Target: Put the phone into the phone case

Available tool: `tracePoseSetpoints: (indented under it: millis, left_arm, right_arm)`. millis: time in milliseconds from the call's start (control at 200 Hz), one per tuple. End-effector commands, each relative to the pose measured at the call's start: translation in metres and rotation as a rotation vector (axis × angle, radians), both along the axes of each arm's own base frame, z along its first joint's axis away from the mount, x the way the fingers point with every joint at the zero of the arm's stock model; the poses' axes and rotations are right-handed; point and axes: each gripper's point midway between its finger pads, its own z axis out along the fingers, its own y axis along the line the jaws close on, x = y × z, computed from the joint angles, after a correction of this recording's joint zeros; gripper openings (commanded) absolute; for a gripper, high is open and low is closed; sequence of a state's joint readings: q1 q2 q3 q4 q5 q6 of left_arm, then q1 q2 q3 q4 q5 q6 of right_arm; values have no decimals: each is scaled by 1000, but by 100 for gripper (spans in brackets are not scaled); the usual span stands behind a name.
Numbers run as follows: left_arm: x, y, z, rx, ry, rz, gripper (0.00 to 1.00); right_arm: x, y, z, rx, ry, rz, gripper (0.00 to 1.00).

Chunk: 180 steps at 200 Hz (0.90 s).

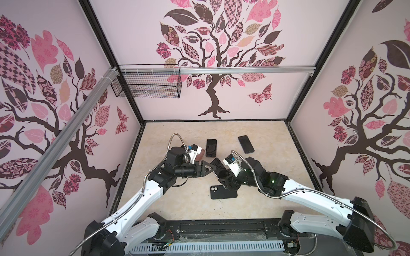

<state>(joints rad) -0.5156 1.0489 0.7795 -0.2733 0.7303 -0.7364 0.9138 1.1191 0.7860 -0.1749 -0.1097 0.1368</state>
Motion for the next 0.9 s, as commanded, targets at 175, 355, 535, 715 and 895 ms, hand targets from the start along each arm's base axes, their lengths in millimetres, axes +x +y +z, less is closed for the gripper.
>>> tracePoseSetpoints:
  millis: [175, 355, 535, 715, 895]
  left_arm:
    - [6, -5, 8, -27, 4, -12, 49]
    - [6, -7, 10, -35, 8, -19, 39]
    - [4, -7, 10, -41, 16, -30, 22]
    - [3, -7, 9, -39, 20, -31, 14]
    - [3, -6, 12, -39, 7, -24, 0]
  right_arm:
    - [-6, 12, 37, 75, -111, 75, 32]
    - [-11, 14, 36, 64, -116, 98, 32]
    - [-14, 15, 34, 46, -126, 116, 32]
    - [-16, 16, 33, 43, -127, 121, 34]
    - [-19, 15, 31, 57, -110, 122, 70]
